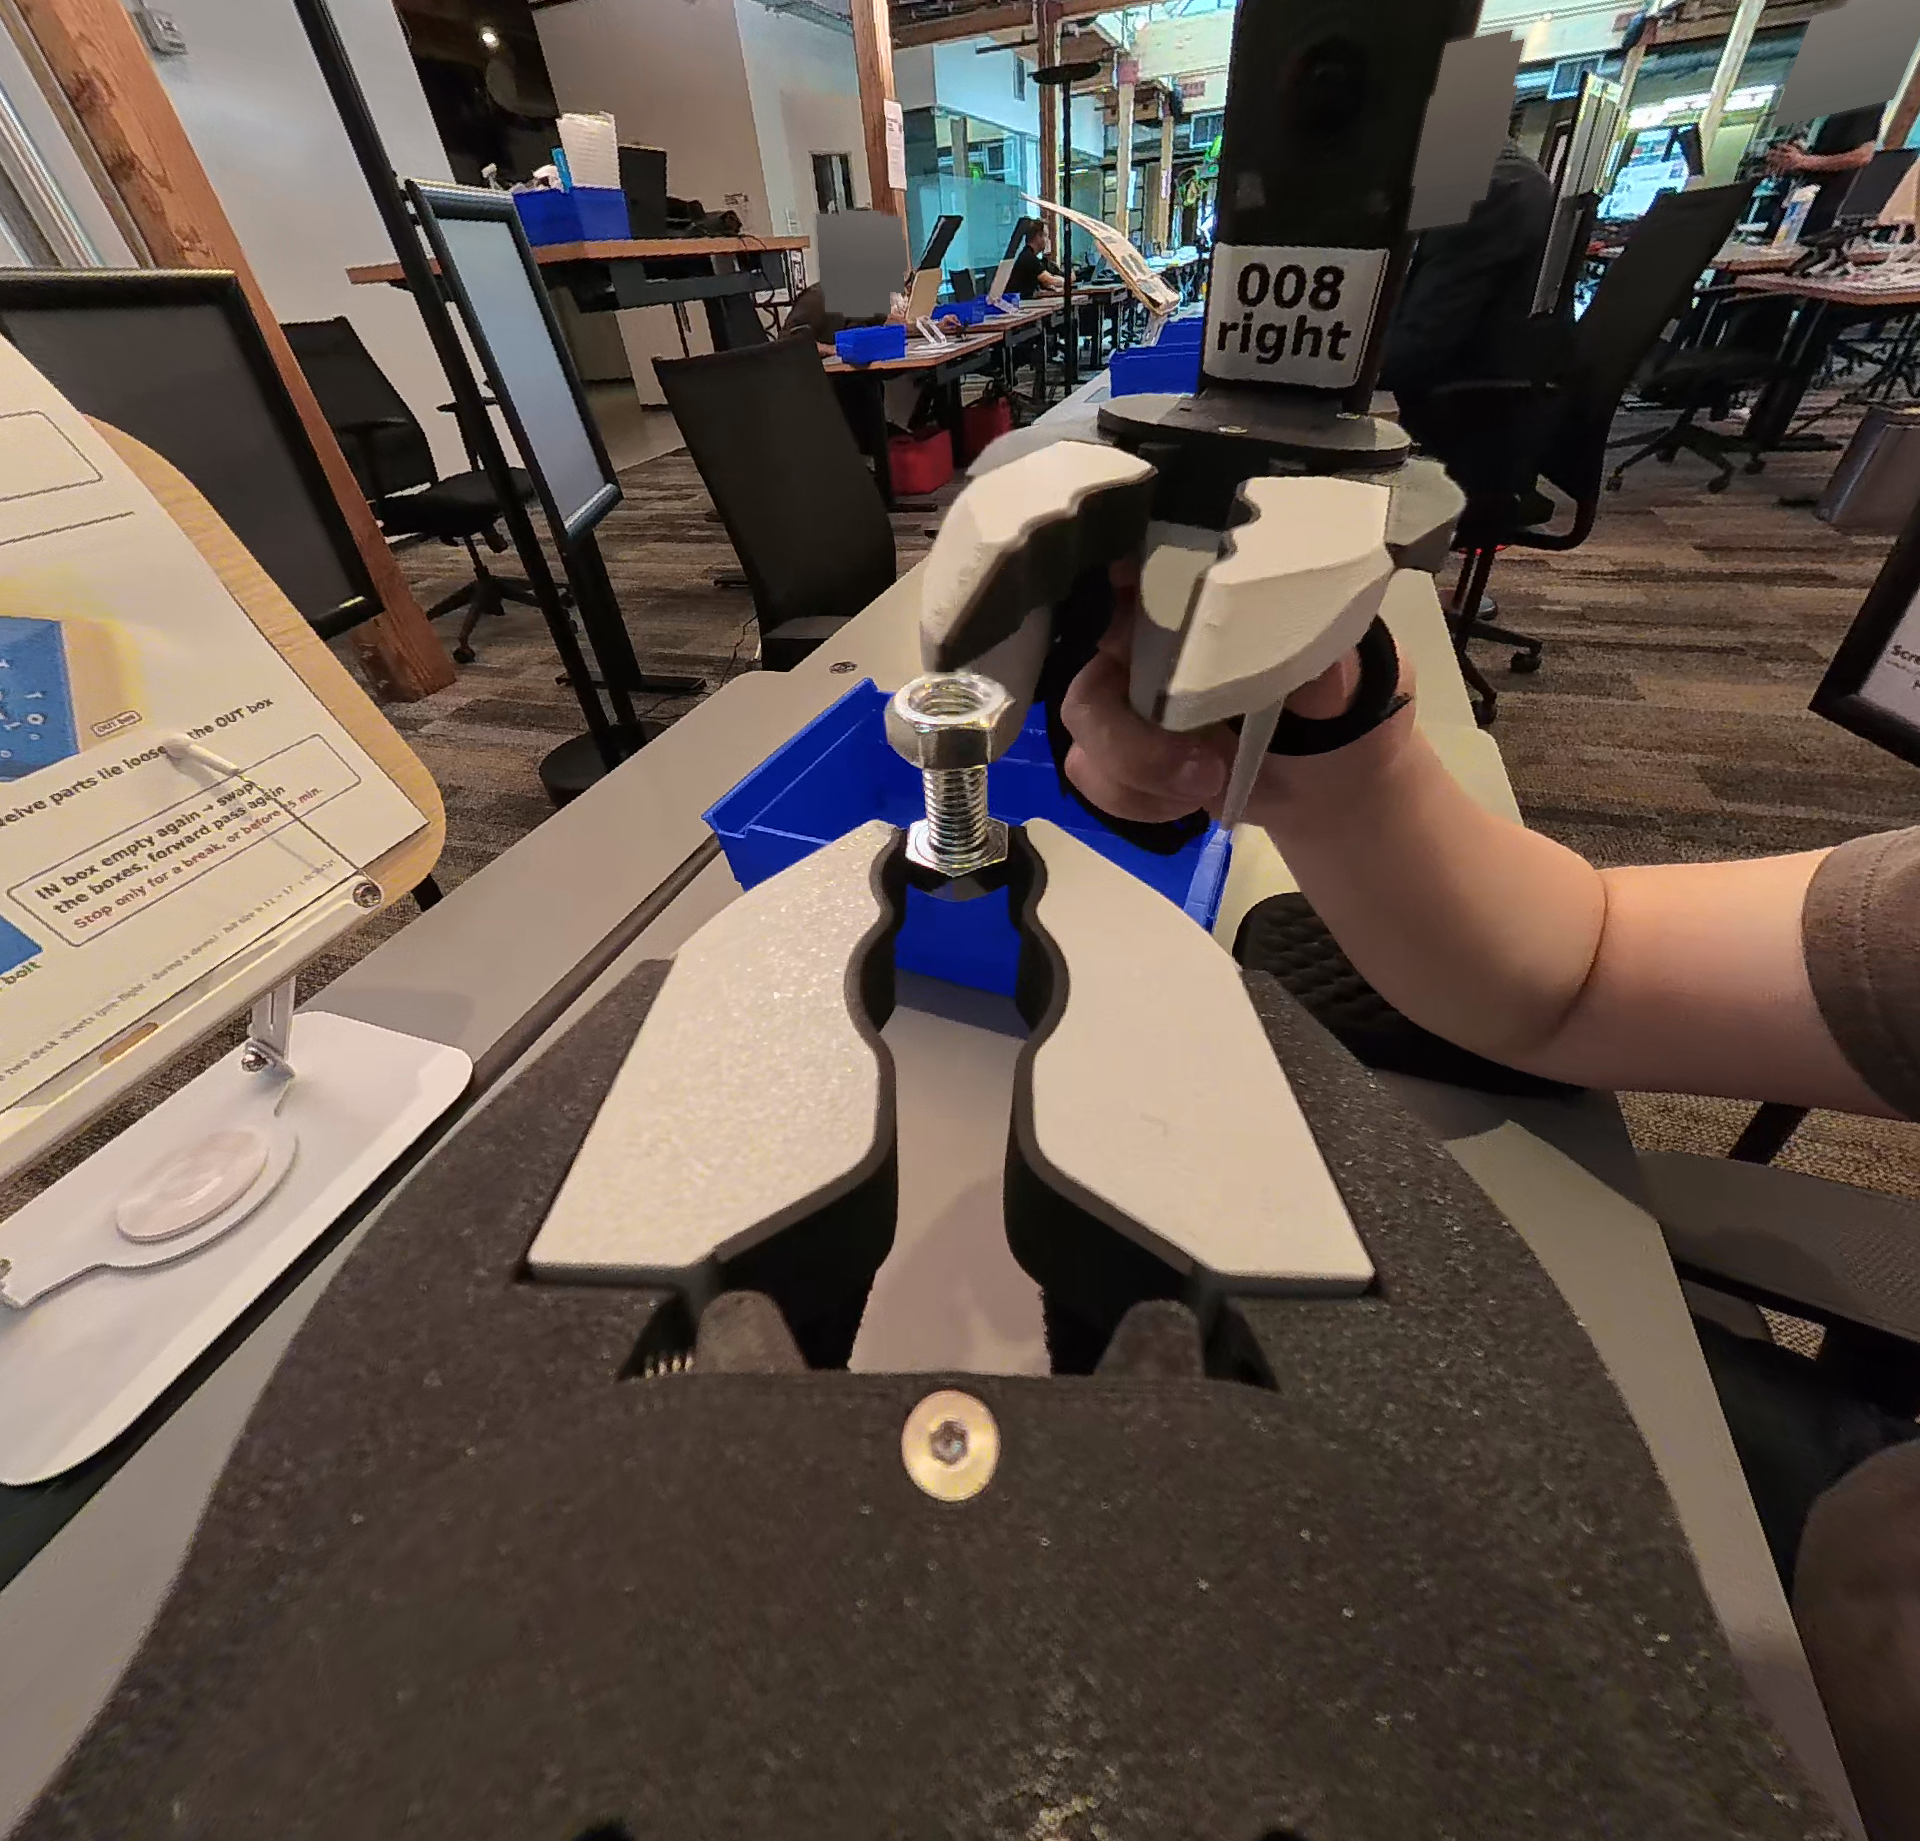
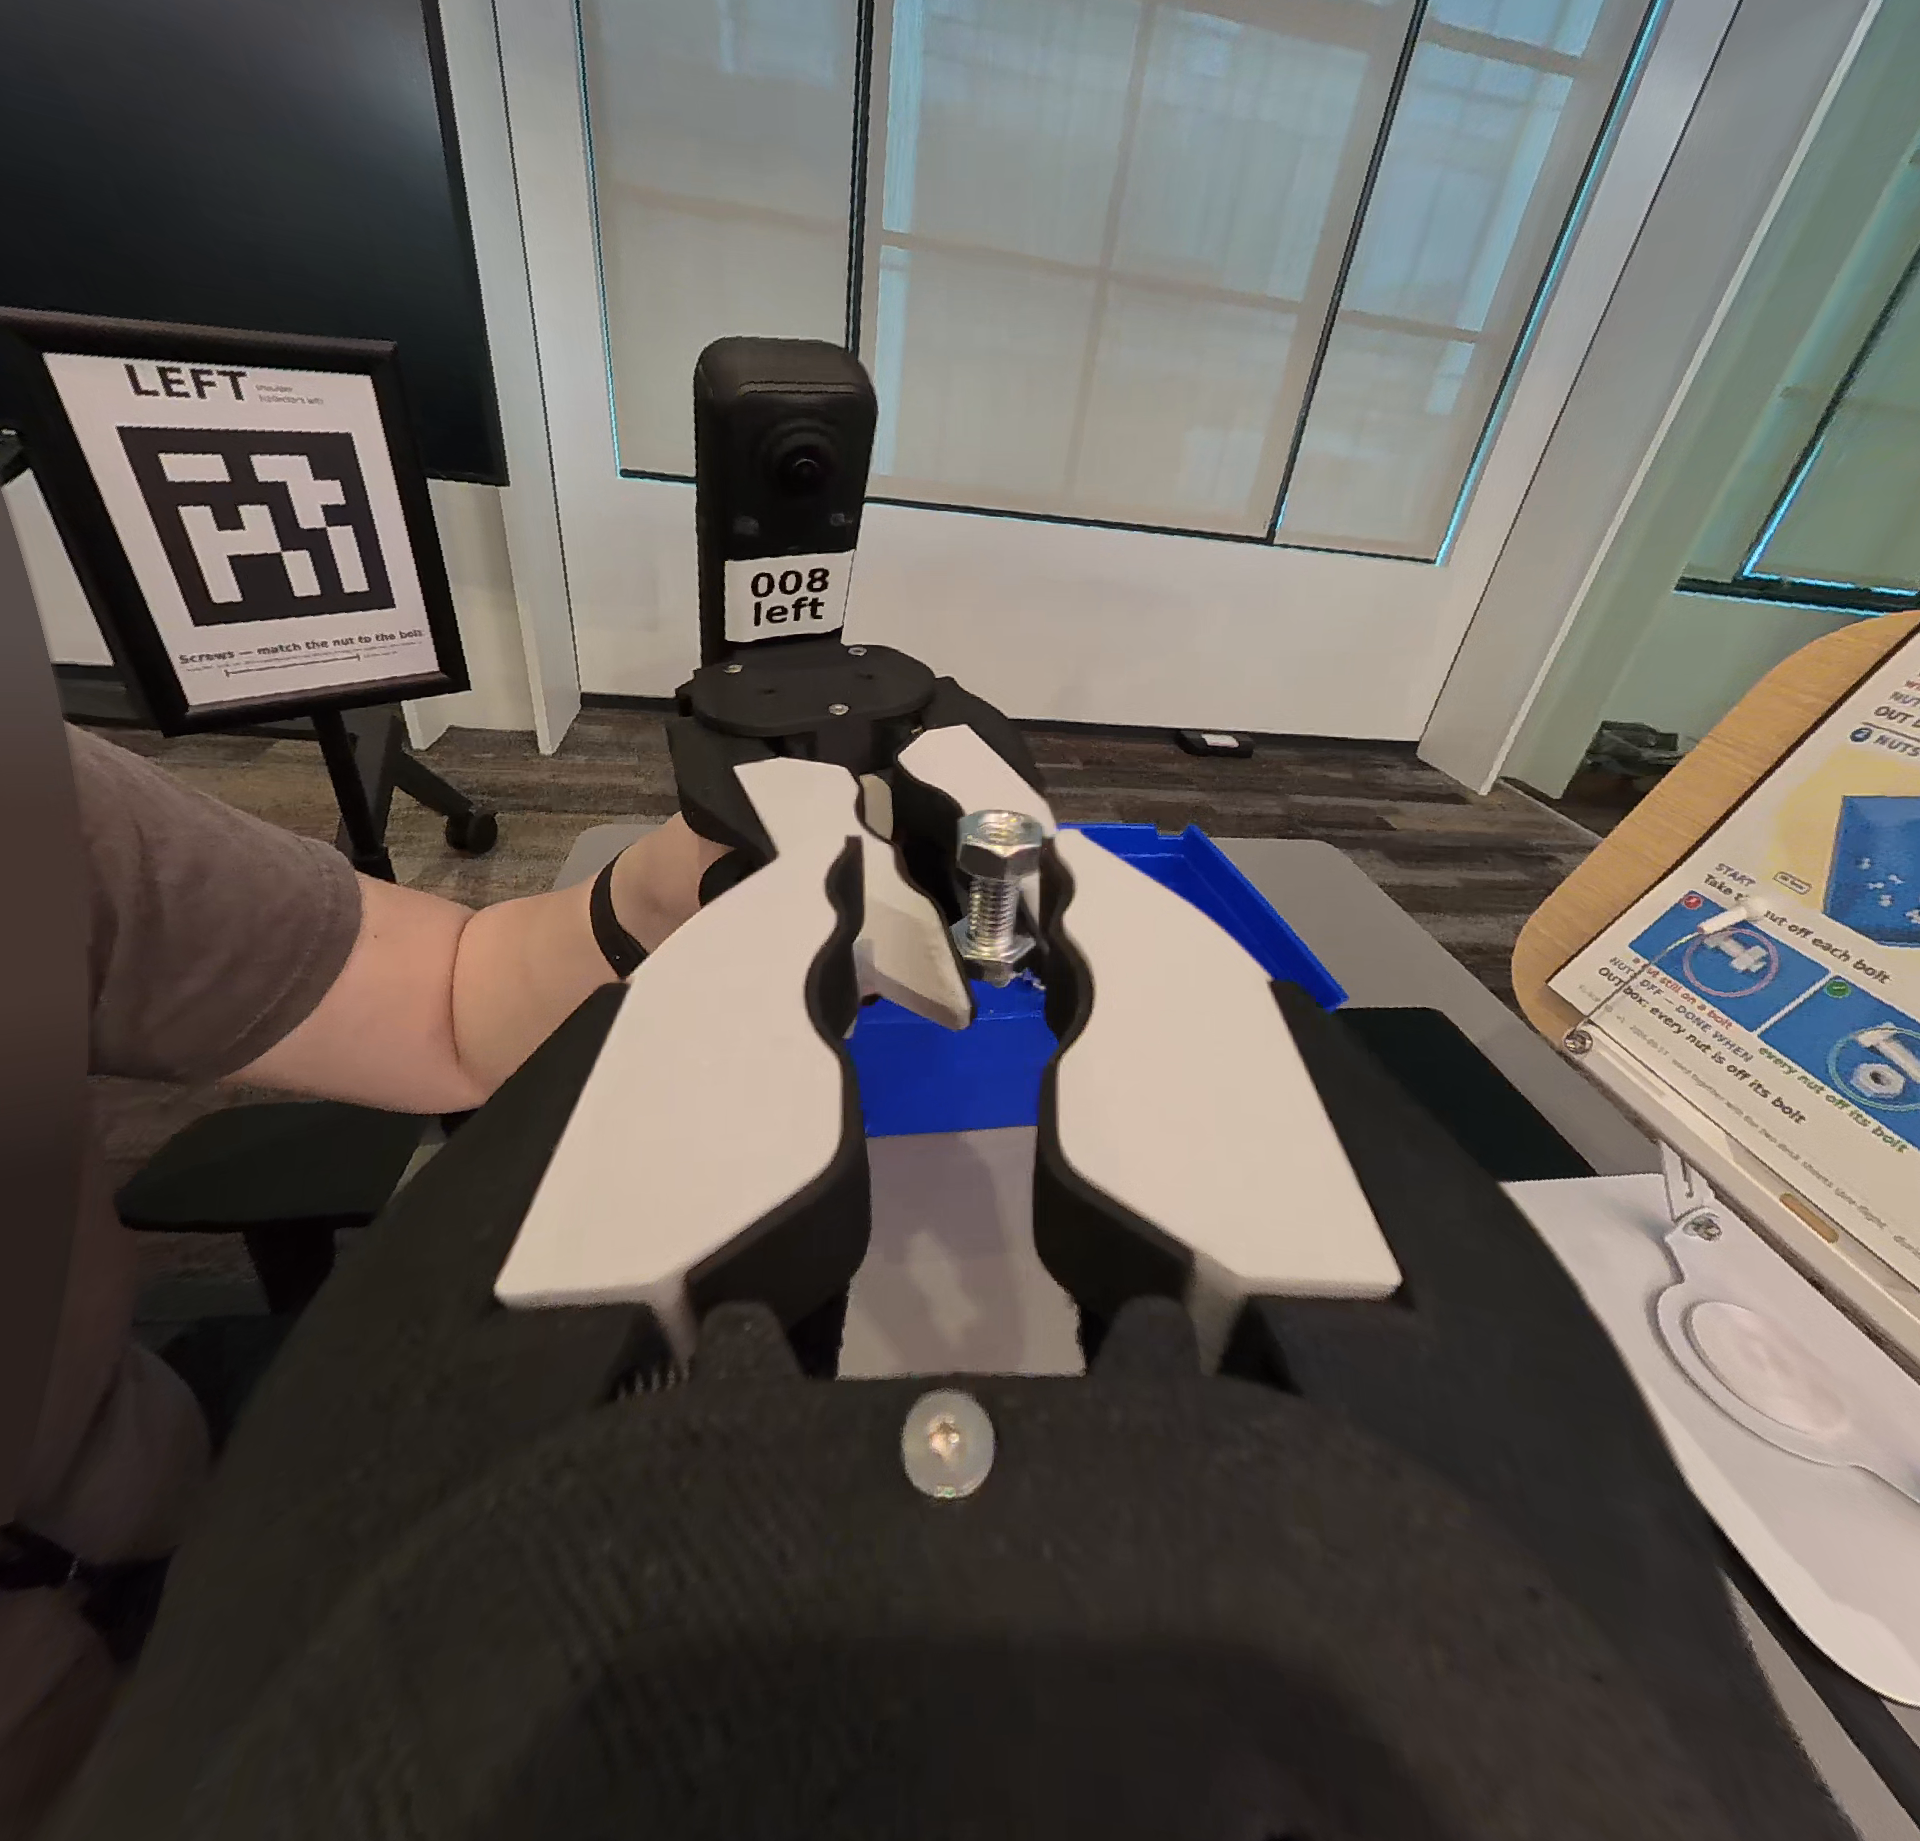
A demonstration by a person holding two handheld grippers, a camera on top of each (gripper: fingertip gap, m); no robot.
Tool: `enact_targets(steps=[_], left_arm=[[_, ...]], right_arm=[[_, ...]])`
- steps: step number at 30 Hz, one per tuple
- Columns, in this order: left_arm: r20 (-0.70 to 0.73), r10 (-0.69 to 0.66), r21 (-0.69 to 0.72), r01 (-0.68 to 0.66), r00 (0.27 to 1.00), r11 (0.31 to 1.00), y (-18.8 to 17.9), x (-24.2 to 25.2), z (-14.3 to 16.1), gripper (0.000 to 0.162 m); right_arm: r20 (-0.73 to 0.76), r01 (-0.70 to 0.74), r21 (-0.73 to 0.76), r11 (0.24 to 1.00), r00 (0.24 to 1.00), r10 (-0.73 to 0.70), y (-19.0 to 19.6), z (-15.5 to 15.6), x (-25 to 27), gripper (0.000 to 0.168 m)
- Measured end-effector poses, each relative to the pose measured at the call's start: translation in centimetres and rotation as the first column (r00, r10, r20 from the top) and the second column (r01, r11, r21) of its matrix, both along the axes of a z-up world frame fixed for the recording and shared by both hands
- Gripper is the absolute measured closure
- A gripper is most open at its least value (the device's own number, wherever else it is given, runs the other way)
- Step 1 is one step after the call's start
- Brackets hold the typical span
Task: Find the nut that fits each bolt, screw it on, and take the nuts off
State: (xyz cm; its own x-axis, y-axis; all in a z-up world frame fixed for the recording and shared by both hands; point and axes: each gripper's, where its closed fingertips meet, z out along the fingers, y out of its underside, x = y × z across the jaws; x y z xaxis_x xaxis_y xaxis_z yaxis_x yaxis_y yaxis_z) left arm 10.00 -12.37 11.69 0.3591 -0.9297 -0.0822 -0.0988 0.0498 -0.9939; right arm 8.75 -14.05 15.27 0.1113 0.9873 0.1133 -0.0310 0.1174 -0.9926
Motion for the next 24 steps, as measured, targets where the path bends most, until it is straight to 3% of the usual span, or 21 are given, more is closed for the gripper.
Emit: enact_targets(steps=[20, 24], left_arm=[[0.016, 0.007, -0.002, -0.007, 1.0, 1.0, 0.17, -0.27, 0.25, 0.144], [0.009, -0.023, 0.0, 0.023, 1.0, 1.0, -0.4, 0.24, 0.1, 0.144]], right_arm=[[0.021, -0.015, -0.006, 1.0, 1.0, 0.015, -0.3, -0.24, -0.19, 0.134], [-0.002, 0.016, 0.001, 1.0, 1.0, -0.016, 0.3, -0.27, -0.38, 0.127]])
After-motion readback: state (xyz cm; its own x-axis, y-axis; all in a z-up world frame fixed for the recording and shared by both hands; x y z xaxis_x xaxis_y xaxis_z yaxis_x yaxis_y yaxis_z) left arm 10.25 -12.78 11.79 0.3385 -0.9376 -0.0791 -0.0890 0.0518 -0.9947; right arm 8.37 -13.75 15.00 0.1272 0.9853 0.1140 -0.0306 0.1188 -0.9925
